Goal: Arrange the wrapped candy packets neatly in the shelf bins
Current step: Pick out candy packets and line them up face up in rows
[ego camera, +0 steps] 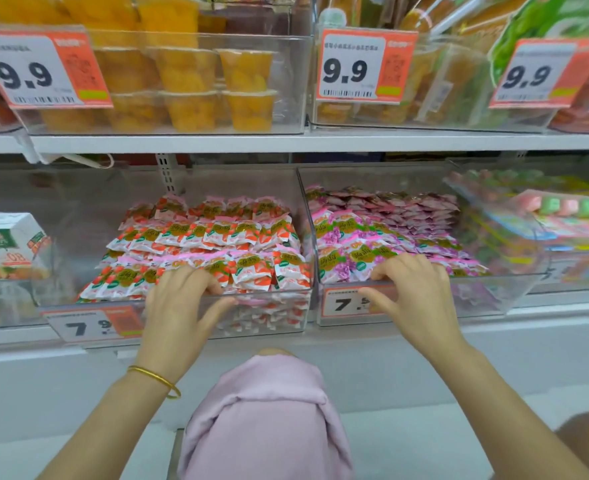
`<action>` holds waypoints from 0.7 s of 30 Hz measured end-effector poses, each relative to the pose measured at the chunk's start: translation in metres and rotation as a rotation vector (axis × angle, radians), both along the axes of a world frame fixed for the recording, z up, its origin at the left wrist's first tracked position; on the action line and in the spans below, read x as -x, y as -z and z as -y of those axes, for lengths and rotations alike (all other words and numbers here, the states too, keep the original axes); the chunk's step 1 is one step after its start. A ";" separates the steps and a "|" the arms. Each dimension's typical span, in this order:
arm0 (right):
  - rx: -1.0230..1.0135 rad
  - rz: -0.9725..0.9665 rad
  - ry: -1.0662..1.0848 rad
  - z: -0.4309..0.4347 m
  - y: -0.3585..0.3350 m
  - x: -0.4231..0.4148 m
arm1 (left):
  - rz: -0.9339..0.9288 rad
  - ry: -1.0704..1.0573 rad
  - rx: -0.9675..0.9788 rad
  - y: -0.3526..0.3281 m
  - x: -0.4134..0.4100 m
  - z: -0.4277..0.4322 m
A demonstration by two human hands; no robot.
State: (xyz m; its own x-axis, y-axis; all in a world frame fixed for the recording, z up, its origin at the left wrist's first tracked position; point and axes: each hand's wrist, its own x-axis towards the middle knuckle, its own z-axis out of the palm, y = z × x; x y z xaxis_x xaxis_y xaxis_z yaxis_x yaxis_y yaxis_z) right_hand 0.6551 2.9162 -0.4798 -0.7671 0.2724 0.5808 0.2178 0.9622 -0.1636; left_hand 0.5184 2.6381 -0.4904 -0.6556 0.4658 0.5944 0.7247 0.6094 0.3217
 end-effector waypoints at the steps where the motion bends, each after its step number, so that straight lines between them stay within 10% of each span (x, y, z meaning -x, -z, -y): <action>1: 0.029 -0.012 -0.009 -0.002 0.002 0.000 | 0.003 0.006 -0.015 0.000 0.000 0.000; 21: 0.328 -0.225 -0.115 -0.016 0.012 0.024 | 0.017 0.083 -0.131 0.002 0.022 -0.008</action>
State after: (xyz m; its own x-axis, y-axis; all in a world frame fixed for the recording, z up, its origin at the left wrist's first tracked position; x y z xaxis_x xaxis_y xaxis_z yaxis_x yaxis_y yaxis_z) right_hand 0.6307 2.9325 -0.4921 -0.6670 0.3906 0.6345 0.0355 0.8673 -0.4966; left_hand 0.4959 2.6466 -0.4925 -0.6284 0.4381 0.6428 0.7647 0.4994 0.4073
